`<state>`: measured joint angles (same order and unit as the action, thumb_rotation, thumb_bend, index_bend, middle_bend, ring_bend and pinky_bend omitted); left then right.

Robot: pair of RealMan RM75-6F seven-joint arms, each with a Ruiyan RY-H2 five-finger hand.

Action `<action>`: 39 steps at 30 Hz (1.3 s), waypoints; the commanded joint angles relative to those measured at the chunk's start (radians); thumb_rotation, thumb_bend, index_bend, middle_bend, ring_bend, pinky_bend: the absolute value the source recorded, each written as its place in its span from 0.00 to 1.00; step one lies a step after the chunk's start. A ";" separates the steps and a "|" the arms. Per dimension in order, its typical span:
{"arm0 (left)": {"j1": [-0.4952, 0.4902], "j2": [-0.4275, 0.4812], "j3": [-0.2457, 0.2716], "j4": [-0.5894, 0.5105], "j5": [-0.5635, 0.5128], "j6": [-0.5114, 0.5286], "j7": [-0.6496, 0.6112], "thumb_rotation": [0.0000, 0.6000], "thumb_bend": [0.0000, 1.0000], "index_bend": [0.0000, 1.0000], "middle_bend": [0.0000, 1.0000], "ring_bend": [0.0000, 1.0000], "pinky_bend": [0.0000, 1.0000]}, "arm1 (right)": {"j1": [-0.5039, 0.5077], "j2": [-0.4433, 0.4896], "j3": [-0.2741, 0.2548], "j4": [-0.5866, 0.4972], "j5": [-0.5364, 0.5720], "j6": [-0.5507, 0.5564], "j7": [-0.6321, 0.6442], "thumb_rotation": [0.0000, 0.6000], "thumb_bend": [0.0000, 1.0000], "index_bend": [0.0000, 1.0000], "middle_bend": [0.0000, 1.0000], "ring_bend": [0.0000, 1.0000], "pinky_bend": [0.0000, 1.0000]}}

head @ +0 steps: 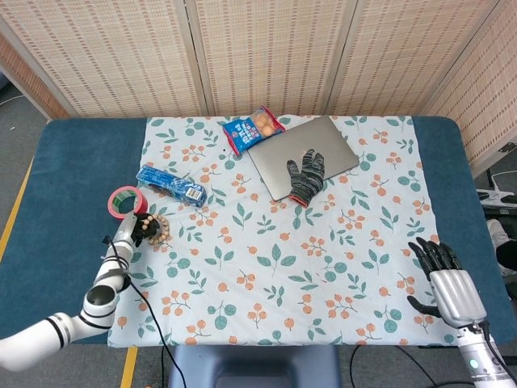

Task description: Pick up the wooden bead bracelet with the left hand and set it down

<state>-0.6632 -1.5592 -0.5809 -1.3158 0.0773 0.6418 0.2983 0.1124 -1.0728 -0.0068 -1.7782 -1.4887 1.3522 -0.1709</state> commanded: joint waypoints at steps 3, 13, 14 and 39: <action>-0.022 0.245 -0.030 -0.063 -0.321 -0.523 -0.253 1.00 0.57 0.52 0.65 0.50 0.70 | 0.002 0.004 -0.002 -0.002 -0.001 -0.006 0.007 1.00 0.12 0.00 0.00 0.00 0.00; 0.094 0.238 -0.130 -0.074 -0.041 -0.736 -0.371 1.00 0.41 0.47 0.54 0.35 0.36 | 0.009 -0.005 -0.004 0.000 0.008 -0.024 -0.007 1.00 0.12 0.00 0.00 0.00 0.00; 0.104 0.229 -0.135 -0.084 -0.004 -0.715 -0.362 0.97 0.40 0.48 0.53 0.34 0.34 | 0.009 -0.006 -0.004 0.000 0.009 -0.026 -0.009 1.00 0.12 0.00 0.00 0.00 0.00; 0.136 0.161 -0.091 -0.140 0.380 -0.583 -0.622 0.62 0.45 0.69 0.61 0.35 0.17 | 0.011 -0.002 -0.007 -0.003 0.005 -0.027 -0.006 1.00 0.12 0.00 0.00 0.00 0.00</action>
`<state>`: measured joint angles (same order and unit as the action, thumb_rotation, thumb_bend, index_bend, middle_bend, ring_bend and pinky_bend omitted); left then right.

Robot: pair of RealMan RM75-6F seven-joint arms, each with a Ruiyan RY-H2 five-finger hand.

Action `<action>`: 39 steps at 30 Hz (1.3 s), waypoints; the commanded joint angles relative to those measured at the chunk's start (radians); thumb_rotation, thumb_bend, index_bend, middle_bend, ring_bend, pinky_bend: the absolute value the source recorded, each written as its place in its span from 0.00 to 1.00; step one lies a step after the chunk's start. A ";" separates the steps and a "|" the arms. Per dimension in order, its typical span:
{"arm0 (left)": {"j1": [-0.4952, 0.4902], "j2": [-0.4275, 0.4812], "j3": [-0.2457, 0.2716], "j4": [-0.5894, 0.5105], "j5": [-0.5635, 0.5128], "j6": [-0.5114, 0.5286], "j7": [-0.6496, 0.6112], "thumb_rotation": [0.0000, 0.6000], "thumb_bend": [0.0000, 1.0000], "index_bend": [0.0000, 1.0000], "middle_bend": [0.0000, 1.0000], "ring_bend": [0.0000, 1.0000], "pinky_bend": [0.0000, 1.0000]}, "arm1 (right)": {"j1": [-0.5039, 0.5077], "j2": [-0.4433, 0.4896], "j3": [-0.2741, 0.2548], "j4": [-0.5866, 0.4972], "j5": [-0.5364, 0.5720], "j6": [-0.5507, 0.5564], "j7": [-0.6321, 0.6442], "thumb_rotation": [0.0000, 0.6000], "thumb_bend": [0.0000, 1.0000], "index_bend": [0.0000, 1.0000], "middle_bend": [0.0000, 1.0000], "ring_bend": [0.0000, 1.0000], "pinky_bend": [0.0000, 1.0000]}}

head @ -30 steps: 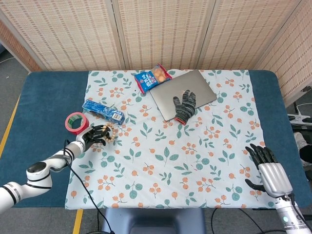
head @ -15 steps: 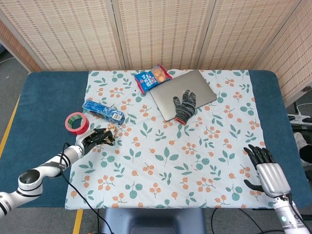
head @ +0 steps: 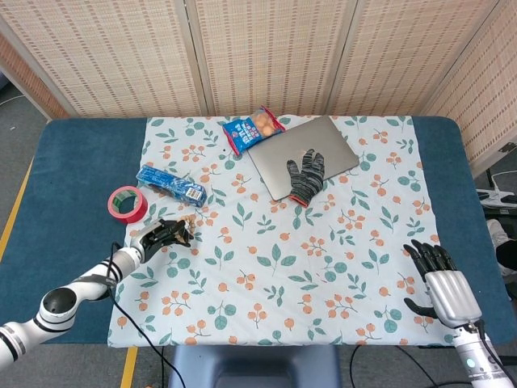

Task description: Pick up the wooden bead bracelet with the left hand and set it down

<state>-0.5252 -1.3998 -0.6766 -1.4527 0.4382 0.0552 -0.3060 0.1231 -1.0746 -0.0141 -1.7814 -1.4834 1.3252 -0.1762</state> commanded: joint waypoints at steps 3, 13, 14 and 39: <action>-0.003 0.004 0.011 -0.006 0.048 0.004 -0.041 0.60 0.52 0.69 0.61 0.35 0.17 | 0.000 -0.001 -0.001 -0.001 -0.001 0.001 -0.002 1.00 0.12 0.00 0.00 0.00 0.00; 0.003 0.002 0.011 -0.019 0.127 0.001 -0.114 0.60 0.60 0.67 0.61 0.35 0.16 | -0.002 0.003 -0.002 -0.002 -0.004 0.004 0.001 1.00 0.12 0.00 0.00 0.00 0.00; 0.004 0.002 0.011 -0.019 0.138 -0.004 -0.114 0.59 0.56 0.65 0.60 0.35 0.16 | -0.002 0.003 -0.002 -0.002 -0.004 0.004 0.002 1.00 0.12 0.00 0.00 0.00 0.00; -0.010 0.021 0.083 -0.043 0.266 0.051 -0.187 0.34 0.70 0.43 0.39 0.17 0.08 | -0.006 0.012 -0.004 -0.009 -0.014 0.013 0.009 1.00 0.12 0.00 0.00 0.00 0.00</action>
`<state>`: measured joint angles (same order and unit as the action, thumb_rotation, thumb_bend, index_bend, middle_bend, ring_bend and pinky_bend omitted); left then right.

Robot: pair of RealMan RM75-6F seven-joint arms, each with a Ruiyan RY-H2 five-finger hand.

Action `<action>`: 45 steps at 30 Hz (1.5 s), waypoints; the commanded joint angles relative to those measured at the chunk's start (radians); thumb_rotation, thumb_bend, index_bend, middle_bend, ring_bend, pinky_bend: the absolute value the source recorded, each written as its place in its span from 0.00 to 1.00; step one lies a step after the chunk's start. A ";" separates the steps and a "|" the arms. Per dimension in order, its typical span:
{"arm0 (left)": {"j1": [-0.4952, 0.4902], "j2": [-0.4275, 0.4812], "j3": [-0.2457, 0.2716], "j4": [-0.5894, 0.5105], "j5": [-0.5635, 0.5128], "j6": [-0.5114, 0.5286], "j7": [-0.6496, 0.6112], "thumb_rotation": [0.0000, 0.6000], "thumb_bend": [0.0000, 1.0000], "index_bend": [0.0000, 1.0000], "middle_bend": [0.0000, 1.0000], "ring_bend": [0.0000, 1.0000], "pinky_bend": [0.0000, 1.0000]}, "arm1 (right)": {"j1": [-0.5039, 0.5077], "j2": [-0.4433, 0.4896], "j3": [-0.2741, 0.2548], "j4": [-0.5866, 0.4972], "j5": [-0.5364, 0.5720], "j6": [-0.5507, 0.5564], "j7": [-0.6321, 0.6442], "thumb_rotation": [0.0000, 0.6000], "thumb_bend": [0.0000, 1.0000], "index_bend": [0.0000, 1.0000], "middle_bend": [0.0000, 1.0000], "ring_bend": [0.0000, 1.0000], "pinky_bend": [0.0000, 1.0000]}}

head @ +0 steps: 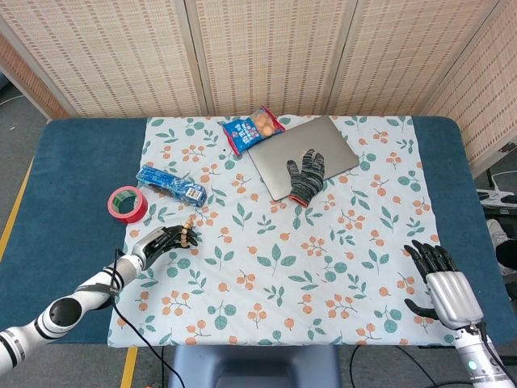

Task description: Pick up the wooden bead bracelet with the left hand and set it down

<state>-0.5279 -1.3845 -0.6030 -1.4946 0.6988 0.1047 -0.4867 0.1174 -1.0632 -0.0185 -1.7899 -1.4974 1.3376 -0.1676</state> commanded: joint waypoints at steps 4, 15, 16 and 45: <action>-0.015 0.015 0.024 -0.009 0.012 0.013 -0.024 0.34 0.73 0.46 0.40 0.17 0.08 | -0.001 0.002 0.000 0.000 -0.002 0.002 0.003 1.00 0.12 0.00 0.00 0.00 0.00; -0.022 0.022 0.055 -0.021 0.049 0.066 -0.048 0.51 0.54 0.46 0.40 0.18 0.10 | -0.010 -0.007 0.001 0.009 -0.069 0.056 0.079 1.00 0.12 0.00 0.00 0.00 0.00; -0.027 0.018 0.061 -0.014 0.048 0.069 -0.053 0.54 0.54 0.46 0.40 0.18 0.10 | -0.013 -0.003 -0.001 0.006 -0.078 0.065 0.122 1.00 0.12 0.00 0.00 0.00 0.00; -0.089 -0.008 0.113 0.069 0.021 0.060 -0.155 0.86 0.50 0.59 0.42 0.18 0.11 | -0.021 0.020 0.000 0.008 -0.080 0.070 0.151 1.00 0.12 0.00 0.00 0.00 0.00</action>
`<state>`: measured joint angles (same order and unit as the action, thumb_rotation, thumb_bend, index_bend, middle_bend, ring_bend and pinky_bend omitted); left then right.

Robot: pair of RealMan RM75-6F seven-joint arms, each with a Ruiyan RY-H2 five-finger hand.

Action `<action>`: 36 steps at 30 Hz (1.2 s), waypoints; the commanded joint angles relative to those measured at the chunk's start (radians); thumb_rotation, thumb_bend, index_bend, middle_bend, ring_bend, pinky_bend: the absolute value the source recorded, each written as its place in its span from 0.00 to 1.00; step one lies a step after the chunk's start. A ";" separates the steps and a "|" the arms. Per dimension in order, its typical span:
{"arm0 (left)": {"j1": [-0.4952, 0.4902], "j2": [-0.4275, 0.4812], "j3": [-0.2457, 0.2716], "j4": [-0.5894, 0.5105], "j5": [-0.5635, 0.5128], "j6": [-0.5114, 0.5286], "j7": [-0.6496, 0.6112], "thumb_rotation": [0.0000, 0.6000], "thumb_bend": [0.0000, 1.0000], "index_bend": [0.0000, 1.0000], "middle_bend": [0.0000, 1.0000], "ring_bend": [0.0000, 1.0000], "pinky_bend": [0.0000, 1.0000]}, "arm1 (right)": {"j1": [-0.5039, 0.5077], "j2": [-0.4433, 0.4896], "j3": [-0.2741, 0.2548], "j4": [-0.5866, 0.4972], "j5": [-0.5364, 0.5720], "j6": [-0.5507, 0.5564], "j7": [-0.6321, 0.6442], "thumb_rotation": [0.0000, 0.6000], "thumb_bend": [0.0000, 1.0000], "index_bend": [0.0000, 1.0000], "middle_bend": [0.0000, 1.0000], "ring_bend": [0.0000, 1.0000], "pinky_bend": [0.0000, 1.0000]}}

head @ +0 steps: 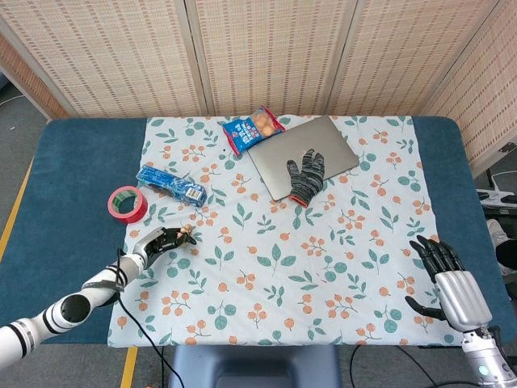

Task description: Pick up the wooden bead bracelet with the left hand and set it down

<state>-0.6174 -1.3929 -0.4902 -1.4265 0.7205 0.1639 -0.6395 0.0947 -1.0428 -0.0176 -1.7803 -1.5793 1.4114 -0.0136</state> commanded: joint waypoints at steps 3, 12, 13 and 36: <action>0.003 0.000 -0.004 0.000 -0.005 -0.001 -0.015 0.87 0.48 0.61 0.44 0.18 0.11 | 0.004 0.002 -0.004 -0.004 0.005 -0.015 -0.011 1.00 0.12 0.00 0.00 0.00 0.00; 0.026 -0.008 -0.023 -0.011 0.040 -0.017 -0.010 0.78 0.43 0.47 0.40 0.18 0.09 | 0.008 0.006 -0.007 -0.013 0.015 -0.033 -0.032 1.00 0.12 0.00 0.00 0.00 0.00; 0.027 -0.011 -0.021 -0.011 0.048 -0.008 -0.005 0.78 0.43 0.45 0.39 0.18 0.09 | 0.008 0.007 -0.008 -0.014 0.015 -0.035 -0.033 1.00 0.12 0.00 0.00 0.00 0.00; 0.017 -0.001 0.030 -0.051 0.094 0.039 0.014 0.54 0.81 0.50 0.36 0.14 0.06 | 0.008 0.021 -0.012 -0.017 0.005 -0.034 -0.017 1.00 0.12 0.00 0.00 0.00 0.00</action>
<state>-0.5988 -1.3961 -0.4631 -1.4761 0.8115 0.2050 -0.6289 0.1026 -1.0213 -0.0298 -1.7971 -1.5744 1.3772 -0.0308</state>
